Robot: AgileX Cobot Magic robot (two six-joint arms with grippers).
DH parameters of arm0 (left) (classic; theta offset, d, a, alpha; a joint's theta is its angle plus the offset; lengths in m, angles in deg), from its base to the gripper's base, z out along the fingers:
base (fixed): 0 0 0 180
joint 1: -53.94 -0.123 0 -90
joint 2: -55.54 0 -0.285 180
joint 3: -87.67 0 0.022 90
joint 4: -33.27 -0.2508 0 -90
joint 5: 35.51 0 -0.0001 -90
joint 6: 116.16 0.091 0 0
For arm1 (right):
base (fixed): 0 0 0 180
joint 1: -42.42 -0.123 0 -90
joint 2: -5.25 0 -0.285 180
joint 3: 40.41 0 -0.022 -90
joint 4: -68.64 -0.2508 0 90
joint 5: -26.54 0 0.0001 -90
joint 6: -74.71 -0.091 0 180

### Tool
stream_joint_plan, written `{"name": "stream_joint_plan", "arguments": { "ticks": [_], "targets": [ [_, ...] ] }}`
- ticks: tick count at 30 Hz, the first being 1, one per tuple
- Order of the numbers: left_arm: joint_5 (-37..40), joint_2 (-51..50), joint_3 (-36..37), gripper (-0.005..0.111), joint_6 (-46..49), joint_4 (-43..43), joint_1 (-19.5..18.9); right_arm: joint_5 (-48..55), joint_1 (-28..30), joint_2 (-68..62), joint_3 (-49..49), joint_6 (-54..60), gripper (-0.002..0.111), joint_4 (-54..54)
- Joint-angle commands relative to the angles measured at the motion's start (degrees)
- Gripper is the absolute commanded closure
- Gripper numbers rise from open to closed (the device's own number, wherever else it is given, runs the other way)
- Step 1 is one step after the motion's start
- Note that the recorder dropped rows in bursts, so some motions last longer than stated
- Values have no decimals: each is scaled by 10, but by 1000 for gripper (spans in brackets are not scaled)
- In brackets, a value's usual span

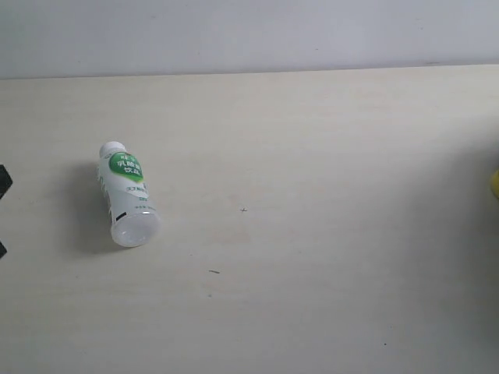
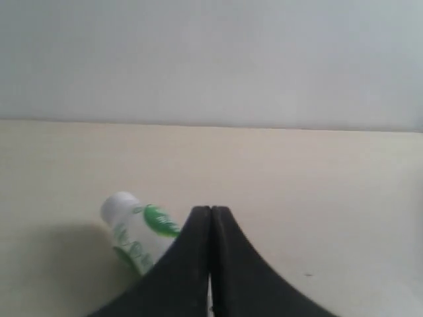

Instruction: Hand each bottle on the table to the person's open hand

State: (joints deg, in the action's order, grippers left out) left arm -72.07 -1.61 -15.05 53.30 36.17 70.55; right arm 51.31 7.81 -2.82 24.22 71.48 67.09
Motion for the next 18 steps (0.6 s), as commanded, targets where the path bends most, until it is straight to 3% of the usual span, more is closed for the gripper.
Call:
{"name": "stream_joint_plan", "arguments": {
  "ticks": [1, 13, 18],
  "targets": [
    [17, -2, -1, 107, 43, 80, -1, -6, 0, 3, 2, 1, 108, 0],
    [26, -2, -1, 107, 43, 76, -1, -6, 0, 3, 2, 1, 108, 0],
    [33, -2, -1, 107, 25, 8, -1, -6, 0, 3, 2, 1, 108, 0]
  ]
}}
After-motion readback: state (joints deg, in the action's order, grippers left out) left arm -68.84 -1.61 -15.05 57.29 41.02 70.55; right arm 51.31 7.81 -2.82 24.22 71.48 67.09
